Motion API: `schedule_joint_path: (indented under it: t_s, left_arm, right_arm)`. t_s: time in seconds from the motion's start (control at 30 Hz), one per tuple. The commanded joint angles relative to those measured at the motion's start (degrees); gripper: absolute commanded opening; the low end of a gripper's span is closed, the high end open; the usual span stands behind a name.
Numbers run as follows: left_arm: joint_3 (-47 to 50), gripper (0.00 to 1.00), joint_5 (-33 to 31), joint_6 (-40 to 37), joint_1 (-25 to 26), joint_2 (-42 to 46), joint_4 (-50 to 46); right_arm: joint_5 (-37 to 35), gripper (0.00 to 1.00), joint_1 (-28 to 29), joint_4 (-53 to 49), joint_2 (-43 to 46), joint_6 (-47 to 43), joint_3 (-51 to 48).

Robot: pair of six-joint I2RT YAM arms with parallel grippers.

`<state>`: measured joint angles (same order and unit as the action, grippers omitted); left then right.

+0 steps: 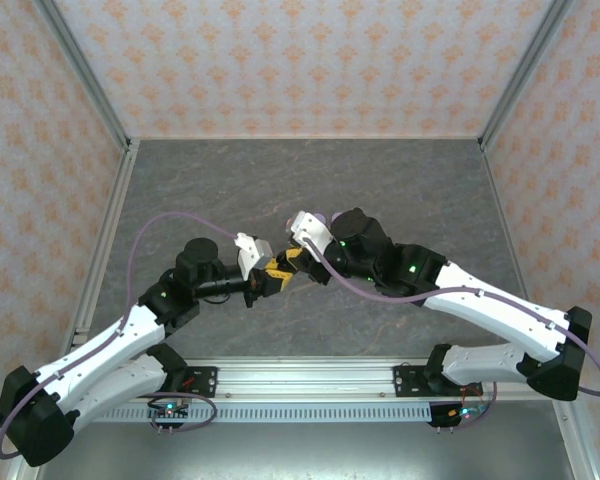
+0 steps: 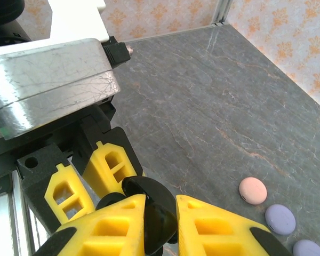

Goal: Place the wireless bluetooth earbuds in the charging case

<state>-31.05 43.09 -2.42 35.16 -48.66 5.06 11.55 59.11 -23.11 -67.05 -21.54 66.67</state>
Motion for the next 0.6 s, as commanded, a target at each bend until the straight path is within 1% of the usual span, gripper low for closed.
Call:
schedule_joint_path:
  t_s: [0.0, 0.57]
  left_arm:
    - [-2.1, 0.00, 1.2, -0.1, 0.5, -0.1, 2.2]
    - [-2.4, 0.00, 1.9, 0.9, 0.6, 0.2, 3.6]
  right_arm:
    - [-0.4, 0.18, 0.4, 0.8, -0.5, -1.2, 2.2]
    - [0.4, 0.18, 1.4, 2.7, -2.1, -0.7, 0.9]
